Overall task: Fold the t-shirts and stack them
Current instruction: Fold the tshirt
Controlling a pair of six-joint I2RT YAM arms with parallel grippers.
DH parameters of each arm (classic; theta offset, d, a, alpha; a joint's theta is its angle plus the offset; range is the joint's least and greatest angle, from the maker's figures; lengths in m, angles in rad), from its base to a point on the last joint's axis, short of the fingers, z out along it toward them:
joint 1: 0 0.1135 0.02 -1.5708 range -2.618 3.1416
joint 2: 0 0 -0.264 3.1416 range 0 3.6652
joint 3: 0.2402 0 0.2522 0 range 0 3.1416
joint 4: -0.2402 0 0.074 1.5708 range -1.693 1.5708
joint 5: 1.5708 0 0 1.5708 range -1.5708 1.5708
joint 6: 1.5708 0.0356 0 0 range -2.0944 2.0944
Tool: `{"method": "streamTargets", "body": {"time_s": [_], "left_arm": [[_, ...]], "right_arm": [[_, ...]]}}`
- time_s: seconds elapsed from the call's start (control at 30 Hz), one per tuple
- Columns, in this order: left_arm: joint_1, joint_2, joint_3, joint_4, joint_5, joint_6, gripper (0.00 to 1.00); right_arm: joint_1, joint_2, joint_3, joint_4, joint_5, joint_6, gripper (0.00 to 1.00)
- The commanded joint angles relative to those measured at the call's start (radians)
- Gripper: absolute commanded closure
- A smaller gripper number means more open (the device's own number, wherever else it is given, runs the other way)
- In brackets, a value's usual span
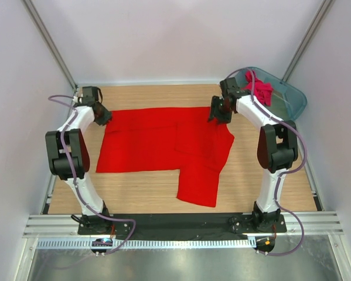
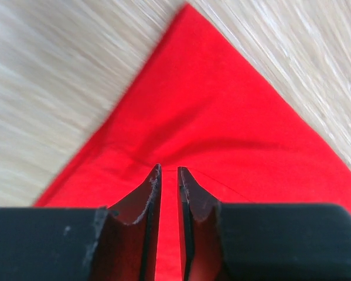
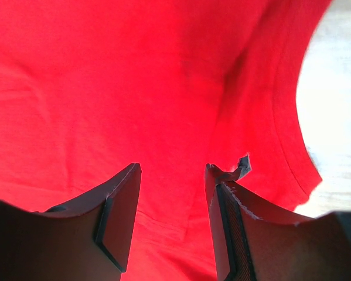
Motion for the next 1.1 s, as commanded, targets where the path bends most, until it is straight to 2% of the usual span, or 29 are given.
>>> {"method": "streamTargets", "body": {"time_s": [0.0, 0.13, 0.3, 0.53, 0.73, 0.8, 0.83, 0.87, 0.93, 0.97, 1.07], "left_arm": [[-0.014, 0.075, 0.039, 0.028, 0.132, -0.027, 0.82], [-0.009, 0.129, 0.054, -0.011, 0.101, -0.018, 0.8], [0.017, 0.182, 0.087, -0.07, 0.005, -0.012, 0.76], [0.078, 0.293, 0.165, -0.104, 0.011, -0.001, 0.75], [0.09, 0.382, 0.312, -0.159, 0.023, 0.023, 0.71], [0.089, 0.376, 0.337, -0.169, 0.028, 0.022, 0.64], [0.09, 0.362, 0.335, -0.168, 0.028, 0.016, 0.55], [0.09, 0.334, 0.331, -0.17, 0.029, 0.014, 0.51], [0.092, 0.294, 0.314, -0.176, 0.029, 0.012, 0.42], [0.09, 0.275, 0.306, -0.179, 0.023, 0.014, 0.39], [0.092, 0.18, 0.271, -0.193, 0.012, 0.025, 0.32]], "right_arm": [[-0.003, -0.013, -0.047, -0.03, 0.026, -0.02, 0.45], [-0.001, 0.03, -0.038, -0.018, 0.08, -0.039, 0.44], [0.0, 0.145, 0.054, 0.025, 0.162, -0.075, 0.43], [0.013, 0.326, 0.239, 0.032, 0.213, -0.112, 0.43], [0.019, 0.421, 0.411, 0.019, 0.235, -0.125, 0.42], [0.026, 0.443, 0.518, -0.041, 0.241, -0.122, 0.42], [0.043, 0.441, 0.549, -0.062, 0.251, -0.124, 0.42], [0.051, 0.425, 0.601, -0.11, 0.271, -0.128, 0.41], [0.069, 0.4, 0.639, -0.159, 0.29, -0.144, 0.39], [0.092, 0.382, 0.658, -0.208, 0.331, -0.145, 0.32], [0.126, 0.278, 0.599, -0.265, 0.354, -0.132, 0.24]]}}
